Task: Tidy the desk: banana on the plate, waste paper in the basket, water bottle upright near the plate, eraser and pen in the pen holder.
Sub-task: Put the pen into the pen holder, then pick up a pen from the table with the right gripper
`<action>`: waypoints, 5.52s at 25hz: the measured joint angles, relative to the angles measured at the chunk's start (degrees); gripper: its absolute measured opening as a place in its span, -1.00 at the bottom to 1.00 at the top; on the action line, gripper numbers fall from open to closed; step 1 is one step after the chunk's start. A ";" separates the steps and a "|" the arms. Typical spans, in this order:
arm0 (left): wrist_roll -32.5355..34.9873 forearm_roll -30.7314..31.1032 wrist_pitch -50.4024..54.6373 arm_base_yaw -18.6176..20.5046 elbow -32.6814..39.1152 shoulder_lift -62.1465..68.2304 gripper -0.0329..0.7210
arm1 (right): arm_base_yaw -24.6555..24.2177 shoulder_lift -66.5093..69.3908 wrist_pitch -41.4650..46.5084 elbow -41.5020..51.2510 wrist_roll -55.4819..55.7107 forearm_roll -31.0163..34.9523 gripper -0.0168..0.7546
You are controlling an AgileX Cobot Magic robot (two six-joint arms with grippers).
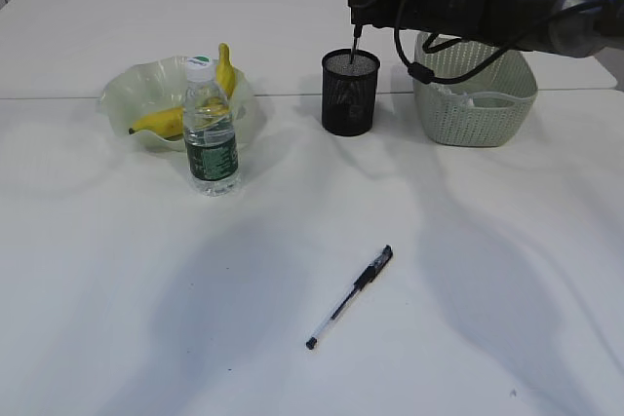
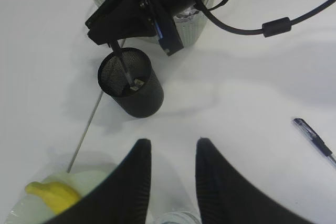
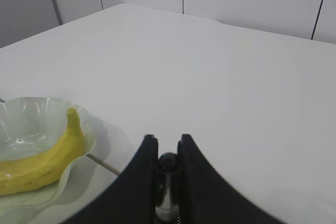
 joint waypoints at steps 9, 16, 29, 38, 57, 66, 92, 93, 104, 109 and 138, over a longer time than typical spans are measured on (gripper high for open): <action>-0.08 0.00 -0.55 0.00 0.00 0.00 -0.39 | 0.00 0.00 0.00 0.00 0.00 0.00 -0.76; -0.22 0.00 -0.55 0.00 0.00 0.00 -0.39 | 0.00 1.08 0.00 -0.12 0.36 0.00 -0.74; -0.35 0.00 -0.55 0.00 0.00 0.00 -0.39 | 0.00 1.92 0.00 -0.12 1.42 0.00 -0.56; -0.49 0.00 -0.55 0.00 0.00 0.00 -0.39 | 0.00 1.92 0.00 -0.12 2.19 0.00 -0.49; -4.26 0.09 -2.11 1.08 0.00 0.00 -0.39 | 0.00 -4.40 4.08 -0.12 12.55 -9.52 -0.47; -7.33 -3.02 -2.63 2.26 0.00 0.00 -0.39 | 0.00 -10.56 14.13 -0.12 31.08 -31.55 -0.46; -8.33 -8.39 0.12 2.26 0.00 -4.23 -0.39 | 0.00 -18.34 42.60 -0.25 59.48 -54.92 -0.46; -8.04 -8.39 0.12 2.26 0.00 -4.34 -0.39 | 0.00 -18.34 42.60 -0.25 61.03 -55.37 -0.46; -7.55 -8.29 -0.49 2.26 0.00 -4.60 -0.39 | 0.00 -18.71 42.74 -0.25 88.74 -66.99 -0.46; -7.55 -8.19 -0.53 2.38 0.00 -4.60 -0.39 | 0.00 -19.77 42.89 -0.25 98.27 -71.81 -0.46; -7.98 -8.07 -0.62 4.00 0.00 -7.11 -0.39 | 12.25 -26.70 44.10 6.81 132.63 -98.87 -0.46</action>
